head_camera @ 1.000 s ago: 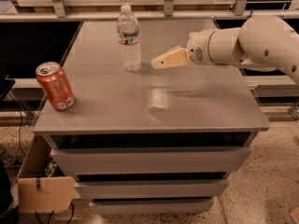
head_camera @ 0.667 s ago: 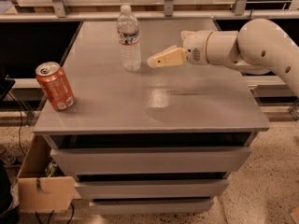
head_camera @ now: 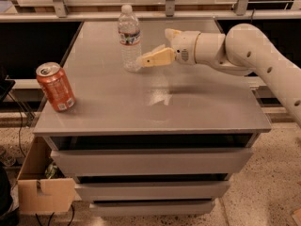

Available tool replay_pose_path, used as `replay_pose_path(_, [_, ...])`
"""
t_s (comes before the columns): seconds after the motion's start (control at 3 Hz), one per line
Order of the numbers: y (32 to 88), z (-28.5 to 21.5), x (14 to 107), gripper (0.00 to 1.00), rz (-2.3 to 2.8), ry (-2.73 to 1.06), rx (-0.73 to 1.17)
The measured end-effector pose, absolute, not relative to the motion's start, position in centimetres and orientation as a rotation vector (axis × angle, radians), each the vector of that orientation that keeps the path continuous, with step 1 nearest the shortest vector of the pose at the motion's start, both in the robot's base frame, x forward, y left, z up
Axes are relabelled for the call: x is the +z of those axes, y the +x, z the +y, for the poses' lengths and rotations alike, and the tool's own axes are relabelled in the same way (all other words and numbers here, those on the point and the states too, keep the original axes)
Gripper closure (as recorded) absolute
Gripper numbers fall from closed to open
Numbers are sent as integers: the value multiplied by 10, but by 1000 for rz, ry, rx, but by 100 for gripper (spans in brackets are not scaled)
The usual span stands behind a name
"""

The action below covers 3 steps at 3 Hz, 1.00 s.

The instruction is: Move water bottle near coke can

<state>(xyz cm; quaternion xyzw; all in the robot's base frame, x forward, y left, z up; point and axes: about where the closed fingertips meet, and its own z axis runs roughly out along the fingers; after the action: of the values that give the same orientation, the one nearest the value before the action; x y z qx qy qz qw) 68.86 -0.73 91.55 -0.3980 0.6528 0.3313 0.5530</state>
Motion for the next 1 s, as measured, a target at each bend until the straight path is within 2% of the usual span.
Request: replay_pose_path(1.0, [702, 58, 905, 0, 1462, -1019, 877])
